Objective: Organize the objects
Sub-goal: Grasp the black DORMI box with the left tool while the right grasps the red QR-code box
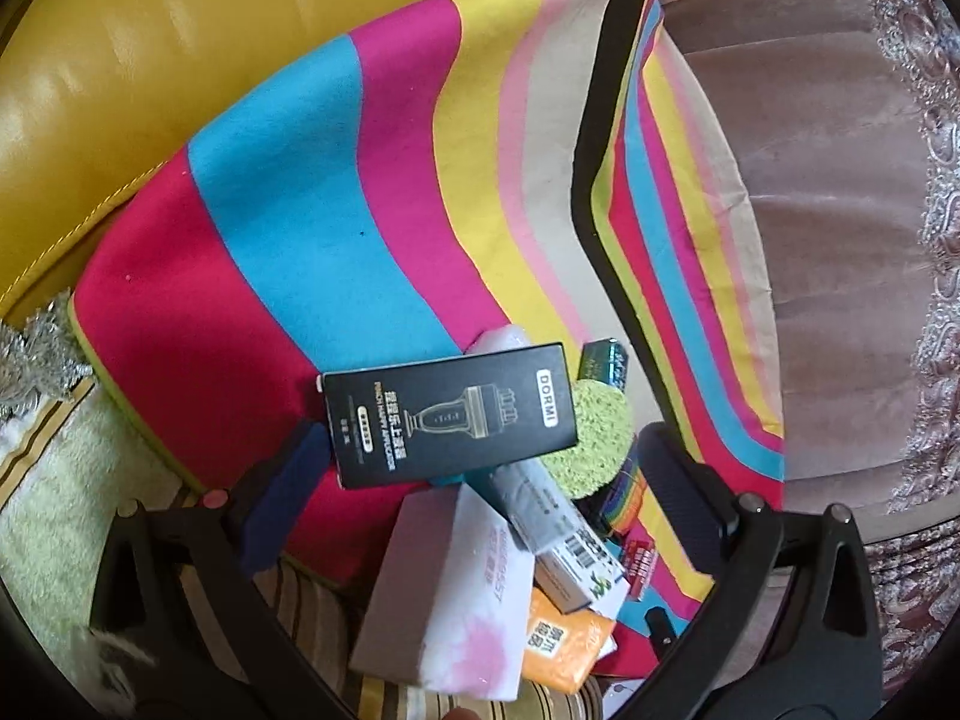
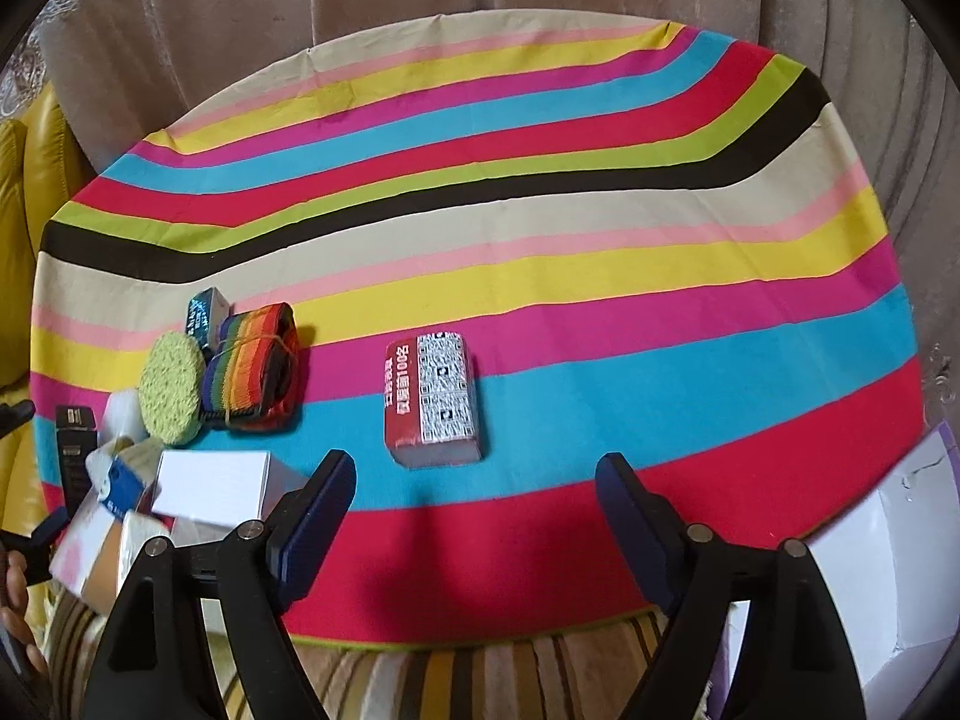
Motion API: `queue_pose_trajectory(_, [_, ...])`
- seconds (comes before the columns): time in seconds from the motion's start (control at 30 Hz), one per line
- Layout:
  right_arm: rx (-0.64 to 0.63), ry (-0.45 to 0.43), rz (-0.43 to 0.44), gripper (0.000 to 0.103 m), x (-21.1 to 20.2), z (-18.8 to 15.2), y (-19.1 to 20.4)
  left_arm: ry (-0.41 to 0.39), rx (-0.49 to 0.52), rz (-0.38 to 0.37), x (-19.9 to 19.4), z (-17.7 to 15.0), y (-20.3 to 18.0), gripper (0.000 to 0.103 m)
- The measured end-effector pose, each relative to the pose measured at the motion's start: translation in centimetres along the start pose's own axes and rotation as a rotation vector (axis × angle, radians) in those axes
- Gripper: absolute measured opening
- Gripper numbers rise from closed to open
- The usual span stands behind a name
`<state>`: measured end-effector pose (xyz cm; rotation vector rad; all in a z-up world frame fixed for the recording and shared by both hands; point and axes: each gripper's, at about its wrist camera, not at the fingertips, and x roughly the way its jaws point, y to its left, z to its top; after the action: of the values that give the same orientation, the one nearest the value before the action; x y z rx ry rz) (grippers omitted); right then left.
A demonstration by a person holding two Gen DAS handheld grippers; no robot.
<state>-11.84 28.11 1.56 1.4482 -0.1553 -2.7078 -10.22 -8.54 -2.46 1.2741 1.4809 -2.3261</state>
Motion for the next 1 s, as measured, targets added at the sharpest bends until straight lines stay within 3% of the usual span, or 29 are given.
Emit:
queue_pose_trajectory(0.3, [-0.022, 0.062, -0.017, 0.083, 3.7, 1.9, 0.8, -0.001, 0.065, 0.060, 1.3, 0.9, -0.8, 0.102])
queue_pose_trajectory(0.43, [-0.044, 0.074, -0.028, 0.083, 4.5, 2.3, 1.3, 0.007, 0.099, 0.086, 1.9, 1.0, -1.0, 0.091])
queue_pose_trajectory(0.47, [-0.050, 0.077, -0.037, 0.081, 4.7, 2.4, 1.3, 0.003, 0.111, 0.089, 2.0, 1.0, -1.1, 0.091])
queue_pose_trajectory(0.63, [-0.067, 0.114, -0.027, 0.043, 5.4, 2.3, 1.5, -0.005, 0.128, 0.080, 1.9, 0.8, -1.1, 0.090])
queue_pose_trajectory(1.0, [-0.081, 0.053, 0.019, 0.043, 3.0, 1.6, 1.4, -0.131, 0.259, 0.051, -1.1, -1.5, -3.2, 0.090])
